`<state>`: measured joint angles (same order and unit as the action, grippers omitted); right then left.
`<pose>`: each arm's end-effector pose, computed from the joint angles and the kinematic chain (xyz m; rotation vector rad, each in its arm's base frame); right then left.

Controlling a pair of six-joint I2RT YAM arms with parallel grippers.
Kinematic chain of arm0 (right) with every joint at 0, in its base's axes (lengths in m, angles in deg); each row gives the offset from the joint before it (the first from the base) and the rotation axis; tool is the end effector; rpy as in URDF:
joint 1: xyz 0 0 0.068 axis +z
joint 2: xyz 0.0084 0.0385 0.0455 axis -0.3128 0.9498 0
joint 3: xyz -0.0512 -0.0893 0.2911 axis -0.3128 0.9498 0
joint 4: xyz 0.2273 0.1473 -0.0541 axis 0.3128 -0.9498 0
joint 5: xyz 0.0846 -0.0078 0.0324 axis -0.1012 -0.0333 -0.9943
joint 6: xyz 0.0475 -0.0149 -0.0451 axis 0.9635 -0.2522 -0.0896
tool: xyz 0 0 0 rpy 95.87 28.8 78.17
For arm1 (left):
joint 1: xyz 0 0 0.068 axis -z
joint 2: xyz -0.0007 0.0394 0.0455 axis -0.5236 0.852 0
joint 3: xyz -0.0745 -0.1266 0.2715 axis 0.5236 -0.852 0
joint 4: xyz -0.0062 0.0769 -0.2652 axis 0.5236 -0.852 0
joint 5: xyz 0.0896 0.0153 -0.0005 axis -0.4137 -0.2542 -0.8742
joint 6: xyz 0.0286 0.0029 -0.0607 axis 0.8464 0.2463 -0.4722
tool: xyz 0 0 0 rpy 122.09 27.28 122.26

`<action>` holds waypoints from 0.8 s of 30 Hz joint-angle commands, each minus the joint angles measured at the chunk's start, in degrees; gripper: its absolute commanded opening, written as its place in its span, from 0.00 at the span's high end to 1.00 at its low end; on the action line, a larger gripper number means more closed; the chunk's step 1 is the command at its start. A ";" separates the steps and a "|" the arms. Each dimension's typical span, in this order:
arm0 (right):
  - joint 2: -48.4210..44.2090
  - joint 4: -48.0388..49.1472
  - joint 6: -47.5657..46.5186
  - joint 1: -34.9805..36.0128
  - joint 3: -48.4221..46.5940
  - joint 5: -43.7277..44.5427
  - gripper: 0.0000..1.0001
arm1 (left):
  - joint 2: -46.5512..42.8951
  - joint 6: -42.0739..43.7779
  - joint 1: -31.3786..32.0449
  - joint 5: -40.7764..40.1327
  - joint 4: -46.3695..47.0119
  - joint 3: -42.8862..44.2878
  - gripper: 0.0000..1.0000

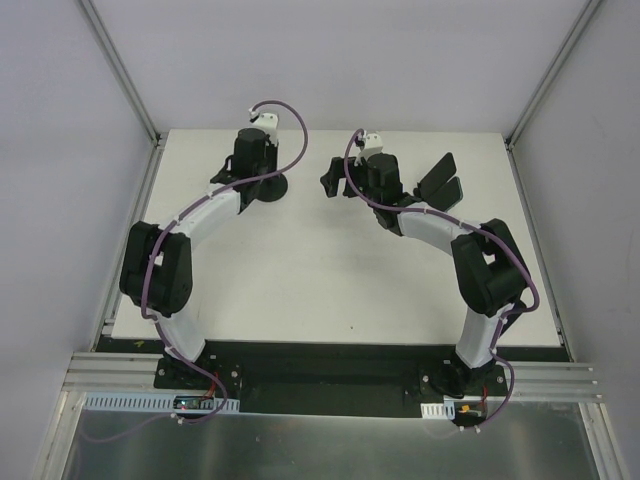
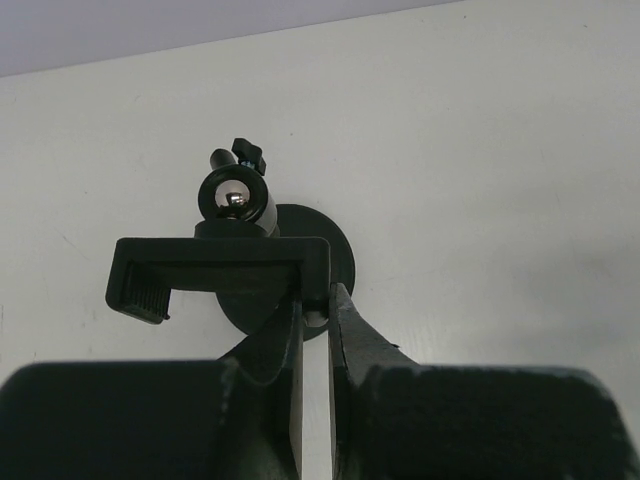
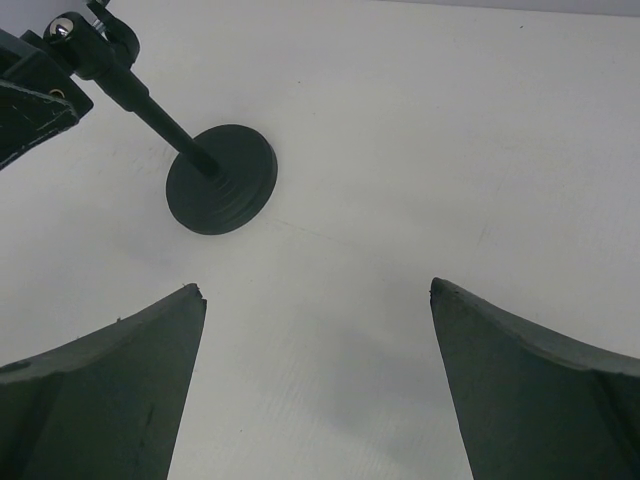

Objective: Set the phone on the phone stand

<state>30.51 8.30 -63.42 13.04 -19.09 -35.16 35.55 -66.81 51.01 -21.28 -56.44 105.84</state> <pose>0.4038 0.2479 0.2778 -0.4884 1.6836 0.4493 0.4328 -0.1451 0.3200 0.2034 1.8240 -0.1228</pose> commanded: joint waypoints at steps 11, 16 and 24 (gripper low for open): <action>-22.62 -16.41 2.89 0.20 7.33 8.89 0.04 | -12.64 -9.97 14.91 -20.41 -6.70 -4.18 1.00; -35.16 -31.33 6.93 0.29 17.05 10.06 0.04 | -15.80 -15.23 22.03 -23.06 -9.69 -7.26 1.00; -58.82 -54.91 14.23 0.29 30.35 19.55 0.04 | -17.83 -22.53 31.53 -29.47 -11.62 -10.78 1.00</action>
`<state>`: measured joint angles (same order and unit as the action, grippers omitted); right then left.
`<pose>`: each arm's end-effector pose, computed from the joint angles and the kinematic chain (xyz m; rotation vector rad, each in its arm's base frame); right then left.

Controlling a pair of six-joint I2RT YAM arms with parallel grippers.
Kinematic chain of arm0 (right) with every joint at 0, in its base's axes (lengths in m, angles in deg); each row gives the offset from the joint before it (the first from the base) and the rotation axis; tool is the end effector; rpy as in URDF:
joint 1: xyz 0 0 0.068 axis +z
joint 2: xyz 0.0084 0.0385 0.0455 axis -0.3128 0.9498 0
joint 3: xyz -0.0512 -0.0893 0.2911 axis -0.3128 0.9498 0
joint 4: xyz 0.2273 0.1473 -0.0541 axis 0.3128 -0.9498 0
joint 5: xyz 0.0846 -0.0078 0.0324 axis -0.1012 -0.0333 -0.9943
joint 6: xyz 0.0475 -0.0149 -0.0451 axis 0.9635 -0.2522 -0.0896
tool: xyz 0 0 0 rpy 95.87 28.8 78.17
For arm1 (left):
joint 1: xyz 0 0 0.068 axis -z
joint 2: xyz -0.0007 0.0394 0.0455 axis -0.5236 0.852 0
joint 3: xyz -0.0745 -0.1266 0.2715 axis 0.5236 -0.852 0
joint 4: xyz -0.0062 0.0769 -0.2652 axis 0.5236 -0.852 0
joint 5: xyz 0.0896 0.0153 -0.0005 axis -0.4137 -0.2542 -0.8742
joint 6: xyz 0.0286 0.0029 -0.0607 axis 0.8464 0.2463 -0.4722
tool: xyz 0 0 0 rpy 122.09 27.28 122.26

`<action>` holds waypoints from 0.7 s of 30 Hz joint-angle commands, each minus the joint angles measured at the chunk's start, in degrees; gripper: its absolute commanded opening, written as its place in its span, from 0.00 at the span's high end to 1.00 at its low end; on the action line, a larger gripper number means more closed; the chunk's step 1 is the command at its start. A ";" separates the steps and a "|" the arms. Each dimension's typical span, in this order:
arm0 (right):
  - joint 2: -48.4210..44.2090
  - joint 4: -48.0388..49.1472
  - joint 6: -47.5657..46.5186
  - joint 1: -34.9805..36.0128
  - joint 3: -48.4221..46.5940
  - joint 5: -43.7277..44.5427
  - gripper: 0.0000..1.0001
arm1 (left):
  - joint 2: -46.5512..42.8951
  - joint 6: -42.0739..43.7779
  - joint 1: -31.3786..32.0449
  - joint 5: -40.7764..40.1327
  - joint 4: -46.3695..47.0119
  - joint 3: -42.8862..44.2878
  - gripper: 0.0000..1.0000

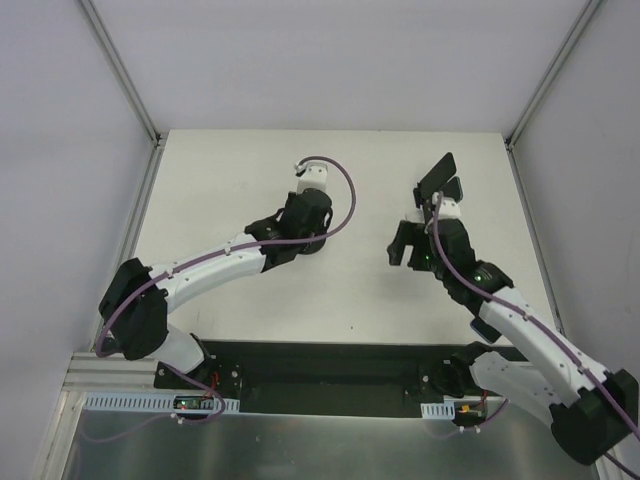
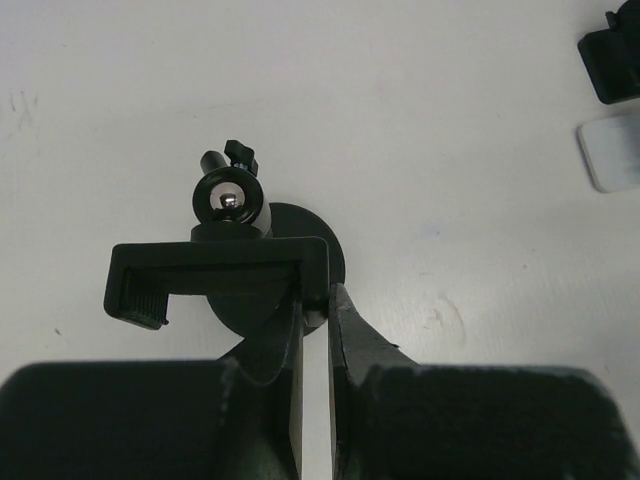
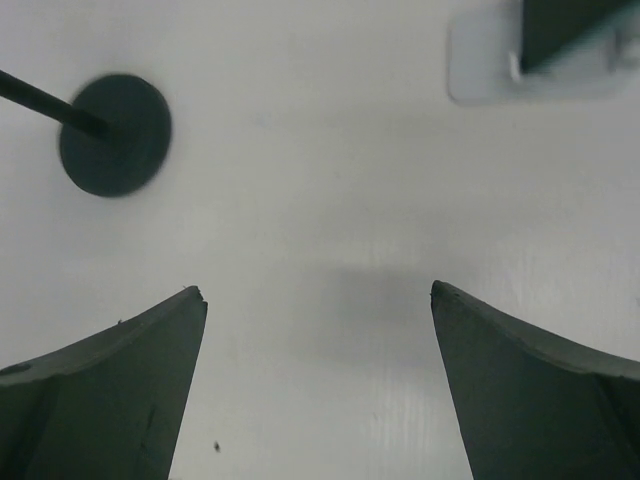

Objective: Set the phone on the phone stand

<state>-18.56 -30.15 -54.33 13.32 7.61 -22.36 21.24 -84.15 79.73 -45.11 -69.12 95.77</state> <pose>0.2068 0.1157 0.3075 -0.2614 1.9991 0.2816 0.2690 -0.2584 0.3286 0.1525 1.9198 -0.2276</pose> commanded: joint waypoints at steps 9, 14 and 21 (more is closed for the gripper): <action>-24.46 -39.05 12.78 -3.33 2.69 11.31 0.04 | -8.69 -8.72 3.78 -2.58 -1.50 -2.99 0.22; -20.24 -42.33 9.63 -11.65 -2.24 10.10 0.04 | -14.49 -5.82 3.78 2.61 -1.32 -2.20 0.08; -15.77 -34.61 5.14 -39.17 1.36 -6.51 0.04 | -11.17 7.00 -4.55 28.14 0.17 14.92 0.01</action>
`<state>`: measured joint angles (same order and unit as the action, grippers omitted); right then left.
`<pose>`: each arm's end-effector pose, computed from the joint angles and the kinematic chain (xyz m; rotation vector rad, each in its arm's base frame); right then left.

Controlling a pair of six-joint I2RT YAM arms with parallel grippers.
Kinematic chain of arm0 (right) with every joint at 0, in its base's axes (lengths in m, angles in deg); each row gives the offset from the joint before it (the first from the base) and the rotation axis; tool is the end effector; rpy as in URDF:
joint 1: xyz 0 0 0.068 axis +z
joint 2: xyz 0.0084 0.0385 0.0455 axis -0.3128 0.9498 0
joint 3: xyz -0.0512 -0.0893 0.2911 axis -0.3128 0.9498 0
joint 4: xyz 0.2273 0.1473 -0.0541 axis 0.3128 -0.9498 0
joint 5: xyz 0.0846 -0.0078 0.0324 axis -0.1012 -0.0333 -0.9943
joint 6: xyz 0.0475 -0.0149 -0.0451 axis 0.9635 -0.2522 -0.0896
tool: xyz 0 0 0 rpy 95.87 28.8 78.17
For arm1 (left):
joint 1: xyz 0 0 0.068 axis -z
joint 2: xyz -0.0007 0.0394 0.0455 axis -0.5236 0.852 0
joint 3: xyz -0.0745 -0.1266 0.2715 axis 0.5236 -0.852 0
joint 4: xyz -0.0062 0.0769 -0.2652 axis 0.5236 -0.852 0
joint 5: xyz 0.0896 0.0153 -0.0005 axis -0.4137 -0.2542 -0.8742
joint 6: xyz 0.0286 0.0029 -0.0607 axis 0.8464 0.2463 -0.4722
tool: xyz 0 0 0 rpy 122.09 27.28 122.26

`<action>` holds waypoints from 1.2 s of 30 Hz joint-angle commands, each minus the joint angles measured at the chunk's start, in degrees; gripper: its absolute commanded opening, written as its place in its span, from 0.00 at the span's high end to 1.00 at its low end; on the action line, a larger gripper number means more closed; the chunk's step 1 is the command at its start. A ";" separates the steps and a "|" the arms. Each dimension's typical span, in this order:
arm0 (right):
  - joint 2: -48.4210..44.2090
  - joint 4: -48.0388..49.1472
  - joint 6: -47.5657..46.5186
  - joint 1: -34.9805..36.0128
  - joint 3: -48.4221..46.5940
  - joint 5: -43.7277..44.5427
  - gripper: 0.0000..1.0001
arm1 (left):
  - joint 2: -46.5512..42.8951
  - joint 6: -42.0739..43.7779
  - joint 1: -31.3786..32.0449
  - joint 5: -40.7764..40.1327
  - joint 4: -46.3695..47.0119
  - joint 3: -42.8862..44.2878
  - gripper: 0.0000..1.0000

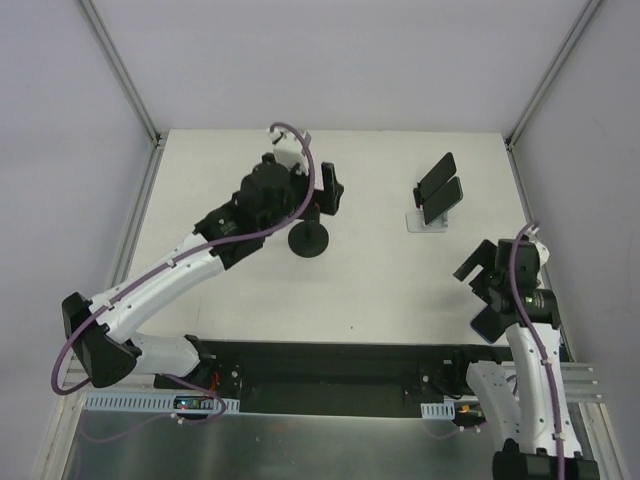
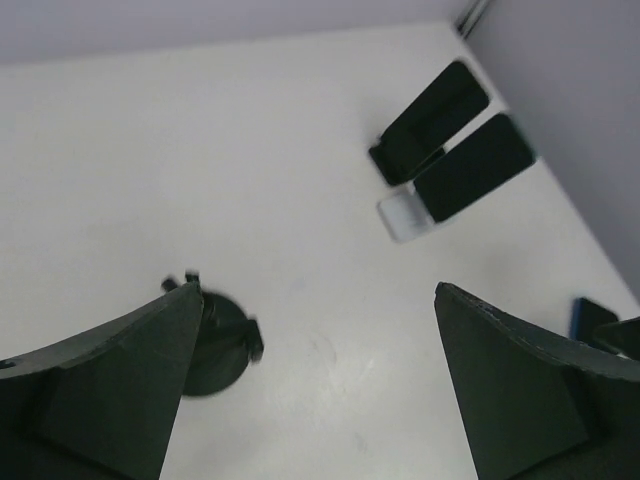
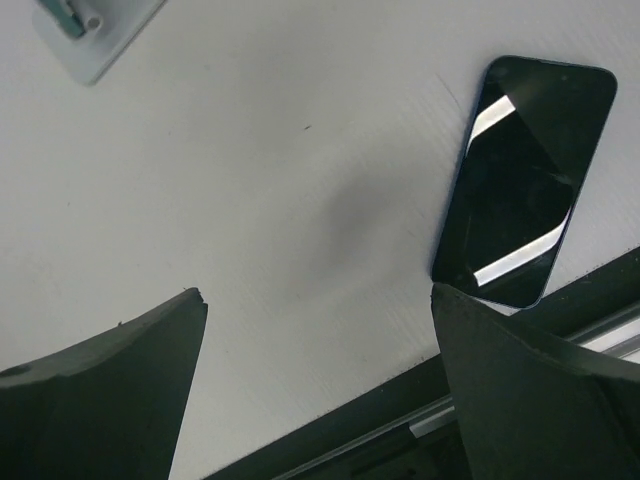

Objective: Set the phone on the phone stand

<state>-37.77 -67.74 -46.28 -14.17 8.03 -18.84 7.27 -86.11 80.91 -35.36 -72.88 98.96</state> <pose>0.1265 -0.0039 0.2920 0.4011 2.2794 -0.0885 0.2181 -0.2233 0.4201 0.1687 1.7609 -0.5532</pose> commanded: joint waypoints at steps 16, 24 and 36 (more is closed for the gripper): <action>16.90 13.54 -5.63 -37.00 5.78 -4.59 0.04 | -2.89 12.49 -27.71 43.49 13.51 -5.38 0.01; 17.61 21.35 -5.36 -42.11 11.40 -4.78 0.04 | -2.47 12.67 -30.53 46.83 14.83 -9.43 0.01; 25.07 29.99 -10.81 -39.83 13.70 -11.89 0.04 | -5.01 12.58 -31.15 48.94 17.64 -11.98 0.01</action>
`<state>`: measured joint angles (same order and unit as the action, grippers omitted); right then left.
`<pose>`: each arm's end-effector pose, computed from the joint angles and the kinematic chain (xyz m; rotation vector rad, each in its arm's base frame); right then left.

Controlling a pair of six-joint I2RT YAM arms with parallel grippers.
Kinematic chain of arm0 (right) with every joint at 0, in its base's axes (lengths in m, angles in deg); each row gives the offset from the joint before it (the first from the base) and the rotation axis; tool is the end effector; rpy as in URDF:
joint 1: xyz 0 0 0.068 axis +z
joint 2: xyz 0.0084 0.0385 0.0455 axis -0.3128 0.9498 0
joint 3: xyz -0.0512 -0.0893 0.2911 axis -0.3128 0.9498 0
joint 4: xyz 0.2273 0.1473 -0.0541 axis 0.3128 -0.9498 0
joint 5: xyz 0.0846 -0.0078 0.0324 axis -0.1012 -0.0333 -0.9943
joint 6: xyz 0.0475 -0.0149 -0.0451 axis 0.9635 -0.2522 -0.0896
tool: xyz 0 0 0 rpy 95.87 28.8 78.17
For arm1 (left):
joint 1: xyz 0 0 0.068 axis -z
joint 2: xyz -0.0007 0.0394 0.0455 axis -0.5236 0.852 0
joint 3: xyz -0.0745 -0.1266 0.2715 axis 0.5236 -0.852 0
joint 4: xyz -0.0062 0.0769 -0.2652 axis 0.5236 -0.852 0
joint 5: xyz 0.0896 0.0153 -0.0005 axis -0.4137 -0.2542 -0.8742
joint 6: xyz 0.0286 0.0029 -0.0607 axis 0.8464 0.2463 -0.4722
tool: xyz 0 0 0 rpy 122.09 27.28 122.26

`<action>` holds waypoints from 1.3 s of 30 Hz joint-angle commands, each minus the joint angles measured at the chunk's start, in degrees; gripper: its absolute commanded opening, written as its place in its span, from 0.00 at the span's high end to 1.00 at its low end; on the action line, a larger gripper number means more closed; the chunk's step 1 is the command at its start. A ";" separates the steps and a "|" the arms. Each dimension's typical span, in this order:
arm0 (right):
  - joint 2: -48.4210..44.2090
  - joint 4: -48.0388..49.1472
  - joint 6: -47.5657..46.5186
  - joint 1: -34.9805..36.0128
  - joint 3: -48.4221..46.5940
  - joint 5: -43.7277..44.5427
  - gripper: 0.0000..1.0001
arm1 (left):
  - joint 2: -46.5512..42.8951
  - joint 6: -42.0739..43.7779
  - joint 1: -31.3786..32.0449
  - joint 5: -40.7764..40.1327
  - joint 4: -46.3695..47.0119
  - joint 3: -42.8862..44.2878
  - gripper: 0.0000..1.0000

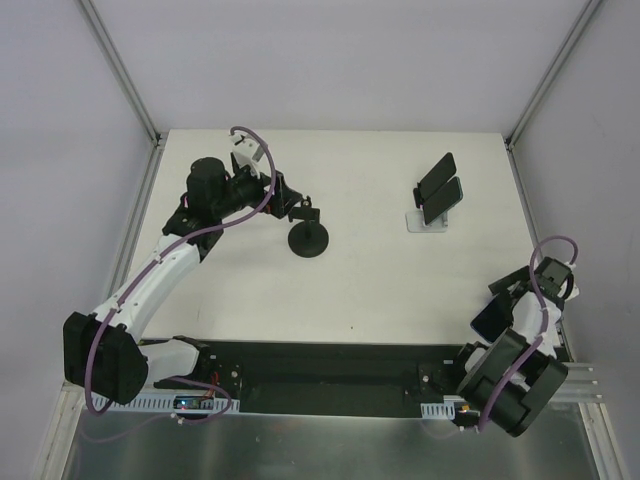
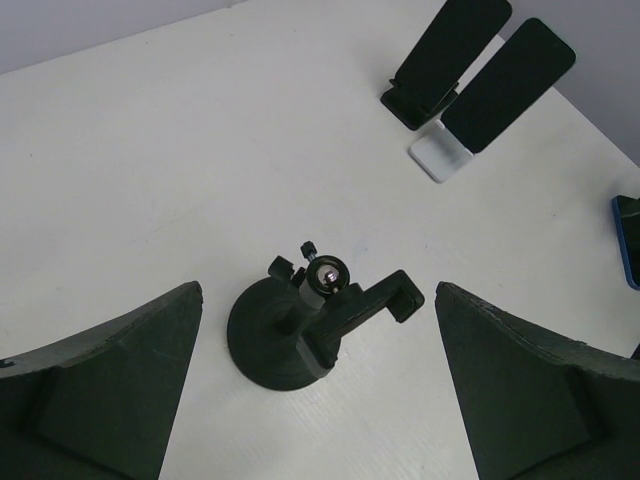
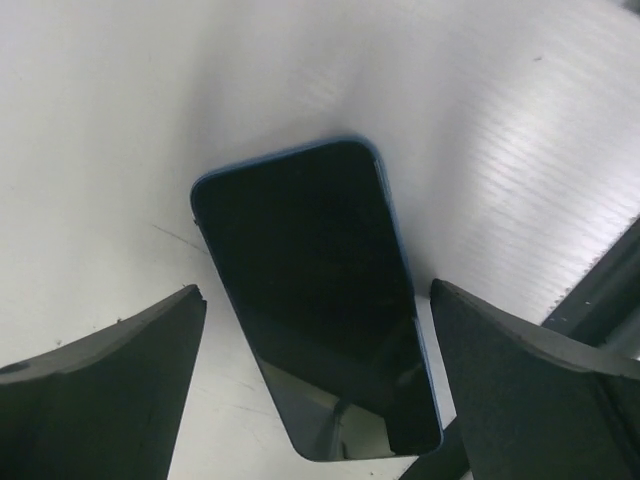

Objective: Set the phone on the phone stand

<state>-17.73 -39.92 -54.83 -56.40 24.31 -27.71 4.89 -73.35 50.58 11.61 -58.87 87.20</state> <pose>0.1463 -0.1210 0.1825 1.0506 2.2822 -0.3171 0.2794 -0.1203 0.3823 0.5073 1.6320 -0.7087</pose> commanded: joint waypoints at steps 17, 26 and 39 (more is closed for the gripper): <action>26.93 -12.08 -0.24 17.43 -15.77 -0.20 0.04 | -0.79 -0.89 -0.99 4.51 3.90 0.40 0.01; 29.82 -12.96 -1.30 24.02 -17.79 -1.96 0.05 | -2.28 0.17 -1.16 3.46 2.84 0.05 0.01; 28.33 -12.95 -4.03 26.13 -18.06 -6.71 0.11 | -2.46 1.49 -1.69 3.46 1.88 -0.13 0.01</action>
<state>9.99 -50.69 -58.30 -32.36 5.08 -27.91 3.90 -73.46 49.46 14.45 -58.19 87.07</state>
